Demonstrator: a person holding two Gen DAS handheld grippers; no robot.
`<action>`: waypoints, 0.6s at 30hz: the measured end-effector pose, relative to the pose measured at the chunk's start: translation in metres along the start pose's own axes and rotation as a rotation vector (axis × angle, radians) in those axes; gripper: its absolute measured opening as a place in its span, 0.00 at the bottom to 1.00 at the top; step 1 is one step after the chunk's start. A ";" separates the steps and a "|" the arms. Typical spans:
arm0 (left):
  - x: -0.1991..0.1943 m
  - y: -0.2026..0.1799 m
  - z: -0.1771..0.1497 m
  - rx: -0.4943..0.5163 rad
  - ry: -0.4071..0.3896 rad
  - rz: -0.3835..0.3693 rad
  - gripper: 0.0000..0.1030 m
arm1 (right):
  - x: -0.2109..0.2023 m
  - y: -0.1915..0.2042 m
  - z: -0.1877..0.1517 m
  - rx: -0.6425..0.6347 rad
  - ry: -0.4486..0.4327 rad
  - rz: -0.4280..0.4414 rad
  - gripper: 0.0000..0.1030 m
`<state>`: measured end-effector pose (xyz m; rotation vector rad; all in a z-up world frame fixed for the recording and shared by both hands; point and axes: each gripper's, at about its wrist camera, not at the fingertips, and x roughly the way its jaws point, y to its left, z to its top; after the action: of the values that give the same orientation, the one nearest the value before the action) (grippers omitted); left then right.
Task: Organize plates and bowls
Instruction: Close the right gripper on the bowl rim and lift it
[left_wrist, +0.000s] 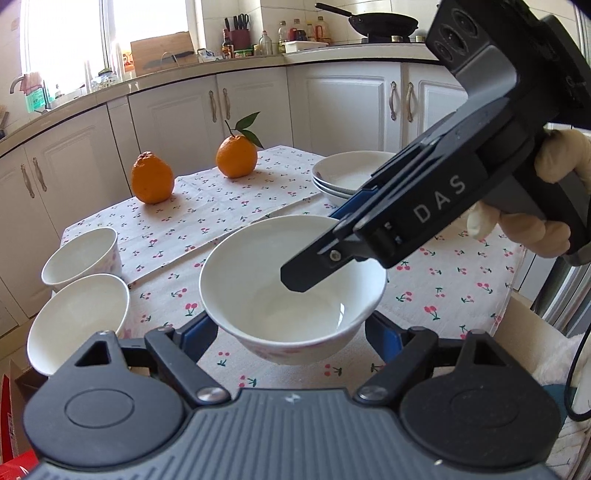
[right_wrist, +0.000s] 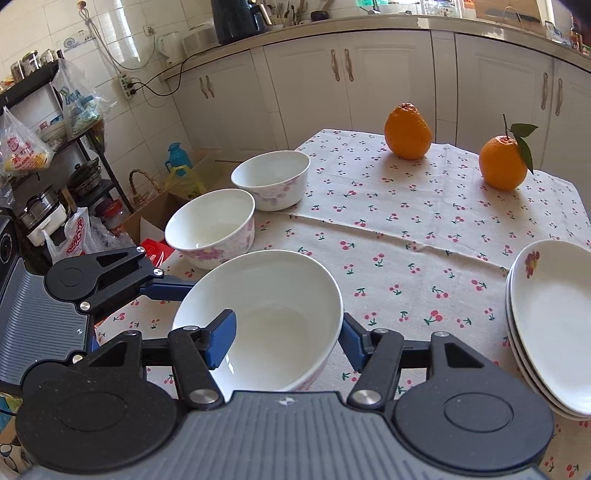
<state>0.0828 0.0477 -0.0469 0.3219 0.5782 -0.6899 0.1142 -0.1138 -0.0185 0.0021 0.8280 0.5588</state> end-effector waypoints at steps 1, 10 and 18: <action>0.002 -0.001 0.001 -0.001 0.003 -0.005 0.84 | 0.000 -0.002 -0.001 0.004 0.001 -0.003 0.64; 0.018 -0.004 0.003 -0.009 0.027 -0.028 0.84 | 0.004 -0.014 -0.007 0.033 0.015 -0.019 0.64; 0.023 -0.003 0.001 -0.024 0.037 -0.039 0.84 | 0.006 -0.017 -0.008 0.044 0.025 -0.023 0.64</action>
<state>0.0958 0.0328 -0.0600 0.3027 0.6289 -0.7150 0.1199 -0.1273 -0.0323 0.0259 0.8638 0.5197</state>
